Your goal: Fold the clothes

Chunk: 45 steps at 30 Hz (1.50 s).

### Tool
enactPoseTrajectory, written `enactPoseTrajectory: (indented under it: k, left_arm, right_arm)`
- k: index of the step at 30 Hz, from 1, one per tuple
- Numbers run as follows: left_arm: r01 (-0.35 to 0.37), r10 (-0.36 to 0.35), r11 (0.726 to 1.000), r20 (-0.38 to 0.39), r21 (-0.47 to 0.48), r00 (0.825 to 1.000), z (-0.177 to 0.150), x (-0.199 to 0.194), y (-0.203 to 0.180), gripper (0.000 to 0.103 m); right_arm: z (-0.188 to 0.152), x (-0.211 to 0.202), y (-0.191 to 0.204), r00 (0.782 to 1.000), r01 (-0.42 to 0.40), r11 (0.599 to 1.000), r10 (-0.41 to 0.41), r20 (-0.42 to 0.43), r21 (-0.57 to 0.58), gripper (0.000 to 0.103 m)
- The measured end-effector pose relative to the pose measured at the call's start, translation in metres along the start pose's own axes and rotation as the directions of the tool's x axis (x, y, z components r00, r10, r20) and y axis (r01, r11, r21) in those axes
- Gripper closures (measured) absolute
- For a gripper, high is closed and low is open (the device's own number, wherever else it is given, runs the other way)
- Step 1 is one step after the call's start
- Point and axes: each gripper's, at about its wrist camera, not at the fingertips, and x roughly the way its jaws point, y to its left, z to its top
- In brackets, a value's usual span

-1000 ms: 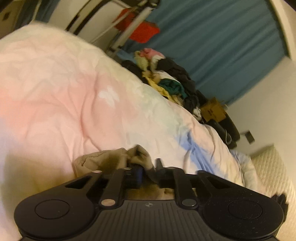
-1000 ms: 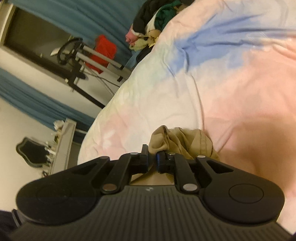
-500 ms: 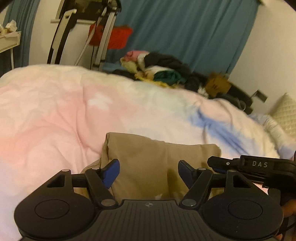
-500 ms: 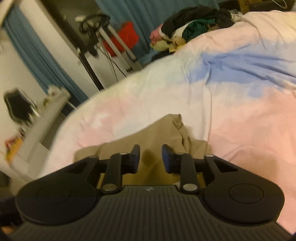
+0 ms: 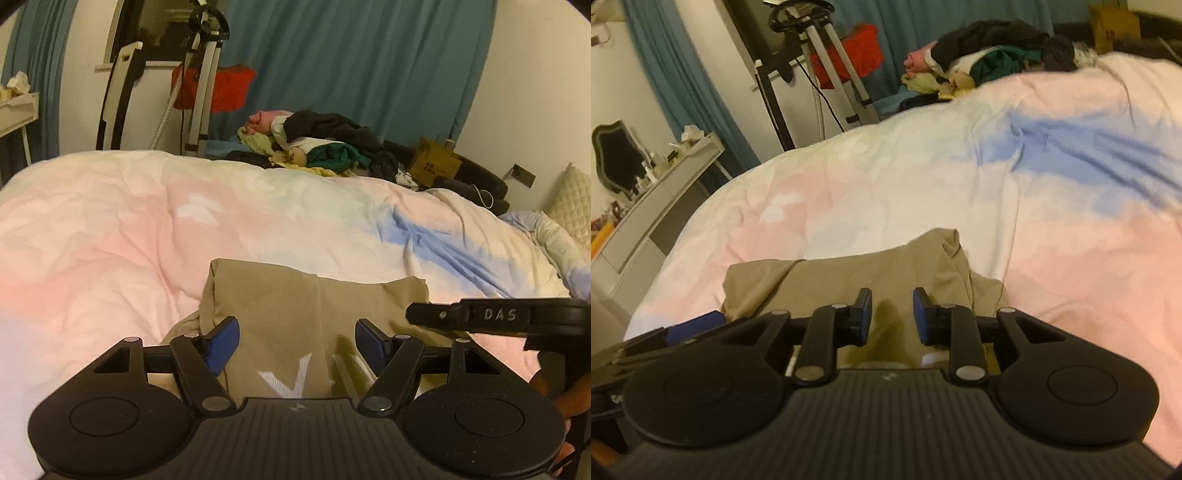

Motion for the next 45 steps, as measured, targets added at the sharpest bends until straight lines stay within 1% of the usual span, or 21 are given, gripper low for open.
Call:
enactPoseTrajectory:
  k: [5,9,11,13,15,18,20,21,24,25,27,29,32,35,37,38,39,40,41,43,45]
  left_arm:
    - [0.006,-0.006,1.0,-0.012,0.014,1.0,-0.009,-0.027,-0.01,0.028]
    - [0.012,-0.011,1.0,-0.022,0.025,1.0,-0.017,-0.048,-0.018,0.028]
    - [0.013,-0.012,1.0,-0.032,0.023,0.999,-0.022,-0.053,-0.02,0.028]
    - [0.014,-0.013,1.0,-0.042,0.021,0.999,-0.027,-0.057,-0.022,0.027]
    - [0.015,-0.014,1.0,-0.053,0.018,0.999,-0.032,-0.06,-0.024,0.025]
    - [0.017,-0.016,1.0,-0.068,0.014,0.998,-0.04,-0.066,-0.027,0.023]
    - [0.044,-0.046,0.998,-0.087,-0.034,0.995,-0.043,-0.076,-0.024,0.023]
    - [0.076,-0.083,0.995,-0.097,-0.068,0.992,-0.045,-0.082,-0.022,0.023]
    - [0.175,-0.196,0.97,-0.116,-0.17,0.974,-0.052,-0.096,-0.017,0.018]
    - [0.182,-0.211,0.963,-0.136,-0.2,0.968,-0.054,-0.094,-0.015,0.018]
    - [0.177,-0.227,0.952,-0.186,-0.25,0.956,-0.056,-0.08,-0.012,0.018]
    - [0.168,-0.246,0.925,-0.2,-0.34,0.949,-0.058,-0.061,-0.004,0.017]
    - [0.129,-0.27,0.859,-0.224,-0.495,0.937,-0.063,-0.032,0.012,0.016]
    - [0.1,-0.258,0.8,-0.189,-0.591,0.947,-0.068,-0.023,0.025,0.017]
    - [0.096,-0.247,0.763,-0.152,-0.639,0.957,-0.069,-0.024,0.035,0.019]
    - [0.095,-0.241,0.744,-0.133,-0.662,0.961,-0.069,-0.025,0.039,0.024]
    - [0.089,-0.231,0.736,-0.125,-0.672,0.965,-0.07,-0.026,0.043,0.034]
    - [0.083,-0.22,0.73,-0.119,-0.678,0.968,-0.071,-0.027,0.045,0.039]
    - [0.08,-0.212,0.733,-0.115,-0.676,0.97,-0.071,-0.028,0.046,0.041]
    - [0.076,-0.198,0.74,-0.109,-0.668,0.974,-0.073,-0.029,0.047,0.05]
    - [0.088,-0.194,0.749,-0.09,-0.657,0.977,-0.071,-0.032,0.046,0.057]
  right_arm:
    - [-0.007,-0.041,0.005,0.999,-0.016,0.999,0.014,0.035,0.038,0.076]
    - [-0.023,-0.062,0.016,0.999,0.011,1.0,-0.011,0.03,-0.014,0.076]
    - [-0.034,-0.058,0.021,0.999,0.032,0.998,-0.032,0.003,-0.049,0.076]
    - [-0.045,-0.046,0.023,0.997,0.056,0.994,-0.062,-0.055,-0.097,0.076]
    - [-0.053,-0.034,0.02,0.992,0.07,0.992,-0.08,-0.097,-0.108,0.077]
    - [-0.053,-0.031,0.02,0.991,0.076,0.991,-0.087,-0.101,-0.111,0.079]
    - [-0.054,-0.031,0.02,0.991,0.077,0.991,-0.088,-0.099,-0.111,0.079]
    - [-0.055,-0.031,0.02,0.991,0.077,0.991,-0.088,-0.098,-0.11,0.079]
    - [-0.055,-0.031,0.019,0.992,0.074,0.993,-0.083,-0.098,-0.091,0.078]
    - [-0.054,-0.031,0.018,0.992,0.074,0.994,-0.082,-0.1,-0.083,0.078]
    - [-0.052,-0.03,0.017,0.991,0.076,0.995,-0.082,-0.102,-0.07,0.078]
    - [-0.051,-0.029,0.017,0.991,0.076,0.995,-0.082,-0.103,-0.059,0.078]
    - [-0.051,-0.028,0.016,0.992,0.074,0.996,-0.078,-0.103,-0.048,0.078]
    - [-0.051,-0.029,0.016,0.992,0.071,0.996,-0.075,-0.101,-0.045,0.078]
    - [-0.051,-0.028,0.016,0.992,0.071,0.997,-0.075,-0.1,-0.044,0.078]
    - [-0.051,-0.028,0.016,0.992,0.071,0.997,-0.074,-0.101,-0.04,0.078]
    - [-0.05,-0.028,0.015,0.992,0.07,0.997,-0.073,-0.101,-0.035,0.078]
    - [-0.05,-0.028,0.015,0.992,0.07,0.997,-0.073,-0.101,-0.032,0.078]
    - [-0.05,-0.028,0.014,0.992,0.069,0.997,-0.071,-0.101,-0.029,0.078]
    - [-0.048,-0.03,0.014,0.993,0.065,0.998,-0.065,-0.102,-0.005,0.077]
    - [-0.045,-0.039,0.012,0.995,0.029,0.998,-0.023,-0.097,0.061,0.073]
